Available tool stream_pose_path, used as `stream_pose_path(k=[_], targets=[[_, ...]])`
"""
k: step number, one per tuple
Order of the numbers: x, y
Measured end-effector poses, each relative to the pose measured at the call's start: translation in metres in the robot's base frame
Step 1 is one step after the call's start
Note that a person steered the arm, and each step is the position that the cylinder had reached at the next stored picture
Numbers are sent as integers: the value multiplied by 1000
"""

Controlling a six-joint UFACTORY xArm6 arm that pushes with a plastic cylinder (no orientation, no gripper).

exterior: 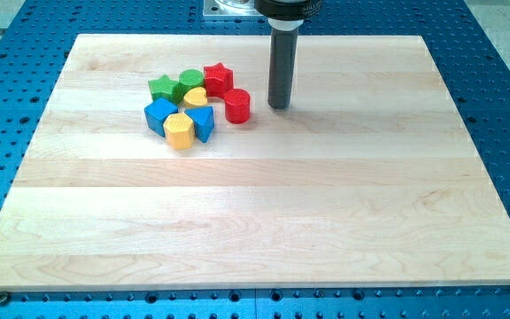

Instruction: Move the red circle closer to the top right of the triangle

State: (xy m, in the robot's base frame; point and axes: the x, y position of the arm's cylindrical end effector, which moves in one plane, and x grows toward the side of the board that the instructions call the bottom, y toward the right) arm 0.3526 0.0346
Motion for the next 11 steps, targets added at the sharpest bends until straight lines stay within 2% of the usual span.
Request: stream_pose_path(k=[2,3,4,5,7,8,11], targets=[[6,-44],[6,-43],[-15,-14],[-68,-8],[-70,-42],[-49,-43],[-47,-53]])
